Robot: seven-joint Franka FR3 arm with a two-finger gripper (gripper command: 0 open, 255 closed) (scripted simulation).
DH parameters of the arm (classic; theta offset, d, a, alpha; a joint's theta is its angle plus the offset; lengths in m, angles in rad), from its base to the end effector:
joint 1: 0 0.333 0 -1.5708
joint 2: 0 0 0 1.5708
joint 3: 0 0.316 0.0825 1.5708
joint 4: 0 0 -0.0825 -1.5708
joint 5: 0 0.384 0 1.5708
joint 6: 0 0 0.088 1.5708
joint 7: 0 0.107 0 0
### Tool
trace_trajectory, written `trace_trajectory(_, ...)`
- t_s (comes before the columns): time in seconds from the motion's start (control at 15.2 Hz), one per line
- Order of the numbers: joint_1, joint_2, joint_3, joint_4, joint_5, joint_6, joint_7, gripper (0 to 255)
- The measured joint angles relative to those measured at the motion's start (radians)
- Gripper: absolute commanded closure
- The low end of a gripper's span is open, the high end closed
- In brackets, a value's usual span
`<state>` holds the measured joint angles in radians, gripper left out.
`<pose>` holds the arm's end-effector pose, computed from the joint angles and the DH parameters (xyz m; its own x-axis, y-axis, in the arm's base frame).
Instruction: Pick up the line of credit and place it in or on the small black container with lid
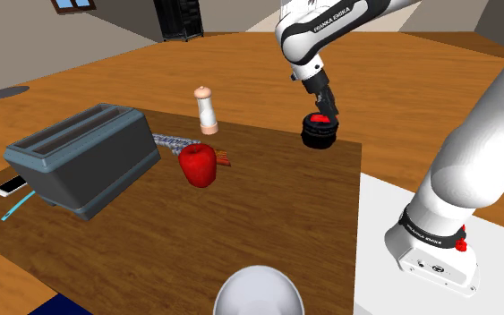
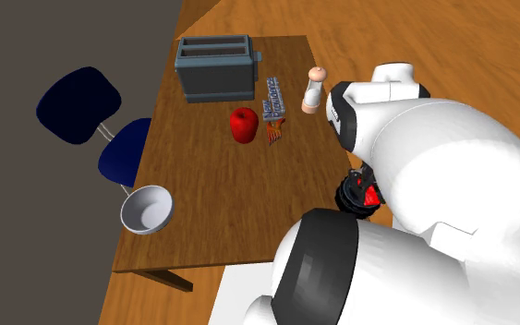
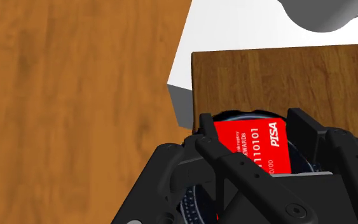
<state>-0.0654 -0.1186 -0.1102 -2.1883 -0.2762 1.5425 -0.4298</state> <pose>0.4333 -0.1079 0.4114 0.7899 0.2678 -0.5516 0.3189 -0.9478 -0.0033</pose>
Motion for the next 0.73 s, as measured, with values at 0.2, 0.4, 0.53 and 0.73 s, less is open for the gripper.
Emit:
trace_trajectory(0.2, 0.0, 0.0, 0.0, -0.002, 0.002, 0.003, 0.0, 0)
trace_trajectory(0.4, 0.0, 0.0, 0.0, -0.002, 0.003, 0.003, 0.0, 0)
trace_trajectory(0.53, 0.004, 0.009, 0.005, 0.043, 0.007, -0.034, -0.004, 0)
trace_trajectory(0.73, 0.011, 0.033, 0.013, 0.132, 0.016, -0.099, -0.009, 0)
